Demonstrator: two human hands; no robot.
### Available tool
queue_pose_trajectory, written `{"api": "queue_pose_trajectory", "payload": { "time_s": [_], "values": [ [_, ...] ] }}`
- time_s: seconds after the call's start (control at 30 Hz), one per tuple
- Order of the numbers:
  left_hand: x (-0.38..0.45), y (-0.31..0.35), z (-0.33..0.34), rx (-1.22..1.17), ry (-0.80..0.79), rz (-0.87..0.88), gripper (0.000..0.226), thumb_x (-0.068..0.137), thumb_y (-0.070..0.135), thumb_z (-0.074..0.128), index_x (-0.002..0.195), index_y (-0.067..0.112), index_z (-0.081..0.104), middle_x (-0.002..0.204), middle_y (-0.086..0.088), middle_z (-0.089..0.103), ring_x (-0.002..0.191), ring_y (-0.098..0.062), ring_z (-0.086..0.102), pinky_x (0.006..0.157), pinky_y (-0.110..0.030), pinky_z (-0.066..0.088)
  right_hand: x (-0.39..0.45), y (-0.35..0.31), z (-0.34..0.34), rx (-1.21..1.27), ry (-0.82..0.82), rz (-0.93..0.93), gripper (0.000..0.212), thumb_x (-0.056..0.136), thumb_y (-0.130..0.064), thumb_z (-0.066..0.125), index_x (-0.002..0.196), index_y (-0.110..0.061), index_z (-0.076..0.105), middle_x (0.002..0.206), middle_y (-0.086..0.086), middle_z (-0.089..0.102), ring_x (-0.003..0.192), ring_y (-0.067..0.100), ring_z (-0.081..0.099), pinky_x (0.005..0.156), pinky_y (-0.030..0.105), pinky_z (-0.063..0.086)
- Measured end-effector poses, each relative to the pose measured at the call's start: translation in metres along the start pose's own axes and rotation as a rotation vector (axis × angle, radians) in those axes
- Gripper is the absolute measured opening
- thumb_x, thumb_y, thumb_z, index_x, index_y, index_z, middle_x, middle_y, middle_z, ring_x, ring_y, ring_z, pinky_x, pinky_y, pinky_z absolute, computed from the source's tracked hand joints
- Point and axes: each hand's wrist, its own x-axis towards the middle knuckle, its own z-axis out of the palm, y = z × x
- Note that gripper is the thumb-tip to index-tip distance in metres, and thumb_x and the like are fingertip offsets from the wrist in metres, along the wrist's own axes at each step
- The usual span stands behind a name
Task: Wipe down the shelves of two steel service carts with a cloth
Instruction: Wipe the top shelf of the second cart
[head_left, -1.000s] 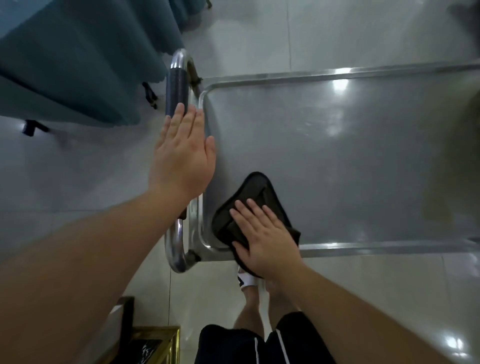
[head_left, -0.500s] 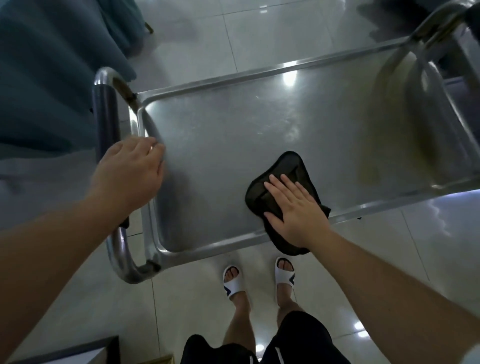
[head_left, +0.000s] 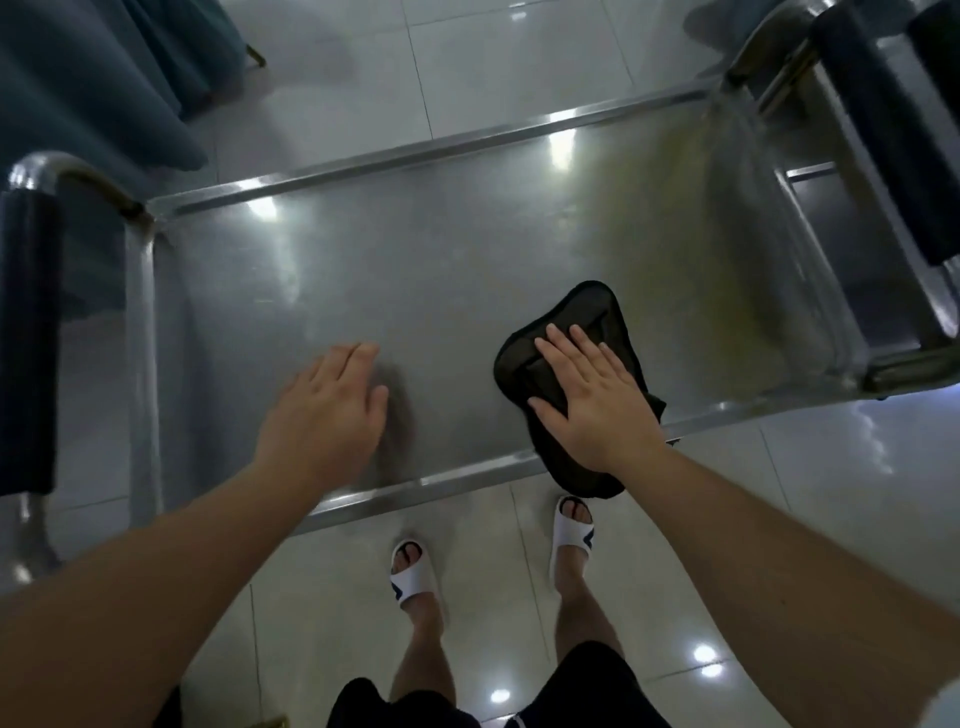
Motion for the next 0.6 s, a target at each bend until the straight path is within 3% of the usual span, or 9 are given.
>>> {"api": "queue_pose_trajectory", "payload": {
  "time_s": [0.17,0.37,0.47,0.6],
  "values": [
    [0.024,0.067,0.031,-0.153,0.103,-0.188,0.055,0.106,0.029,0.053,0.156,0.01,0.041,0.161,-0.017,0.041,0.146,-0.041,0.04,0.119,-0.055,0.034,-0.01,0.099,-0.032,-0.028,0.012,0.021,0.076,0.102,-0.069,0.024,0.168,-0.033,0.01,0.175,-0.015,0.0,0.16,0.005,-0.012,0.131,0.035,-0.004],
    [0.066,0.1,0.061,-0.204,0.188,-0.369,0.059,0.11,0.036,0.043,0.162,0.012,0.031,0.171,-0.016,0.025,0.157,-0.037,0.024,0.128,-0.054,0.021,-0.02,0.216,-0.065,-0.06,0.094,0.057,0.074,0.101,-0.063,0.034,0.165,-0.027,0.023,0.174,-0.006,0.019,0.162,0.015,0.009,0.131,0.042,0.011],
    [0.08,0.094,0.072,-0.196,0.208,-0.445,0.061,0.11,0.042,0.035,0.165,0.016,0.023,0.175,-0.013,0.017,0.161,-0.034,0.017,0.128,-0.053,0.017,-0.02,0.247,-0.074,-0.037,0.172,0.251,0.072,0.102,-0.061,0.035,0.165,-0.028,0.021,0.174,-0.004,0.019,0.161,0.019,0.012,0.131,0.046,0.012],
    [0.089,0.083,0.086,-0.175,0.265,-0.496,0.065,0.107,0.046,0.026,0.166,0.019,0.019,0.177,-0.008,0.013,0.163,-0.028,0.01,0.131,-0.05,0.011,-0.004,0.233,-0.062,-0.006,0.306,0.577,0.071,0.105,-0.054,0.033,0.167,-0.022,0.017,0.176,0.001,0.011,0.162,0.022,0.006,0.131,0.046,0.007]
  ]
}}
